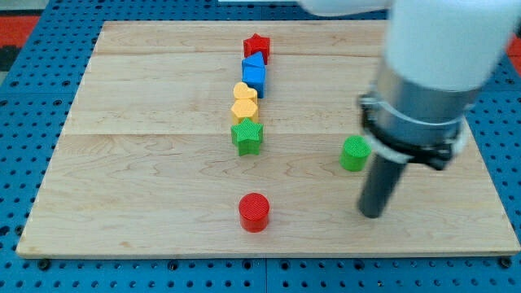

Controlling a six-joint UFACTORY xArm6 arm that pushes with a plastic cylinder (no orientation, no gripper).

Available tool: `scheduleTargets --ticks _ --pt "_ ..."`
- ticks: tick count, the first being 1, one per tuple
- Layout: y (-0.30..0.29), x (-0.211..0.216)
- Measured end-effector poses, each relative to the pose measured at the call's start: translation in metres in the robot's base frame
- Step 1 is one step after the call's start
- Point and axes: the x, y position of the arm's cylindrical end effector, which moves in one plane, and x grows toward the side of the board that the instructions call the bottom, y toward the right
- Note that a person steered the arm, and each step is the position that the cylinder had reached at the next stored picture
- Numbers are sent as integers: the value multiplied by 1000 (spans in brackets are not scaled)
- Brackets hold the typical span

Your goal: Push the green circle above the red circle

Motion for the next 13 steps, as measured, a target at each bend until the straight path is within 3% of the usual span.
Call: scheduleTargets --ticks 3,6,7,8,9,13 --pt "30 -65" --pt "-101 -72" --pt "-81 -98" --pt "-96 -109" --pt "-128 -106" --pt "-130 -76"
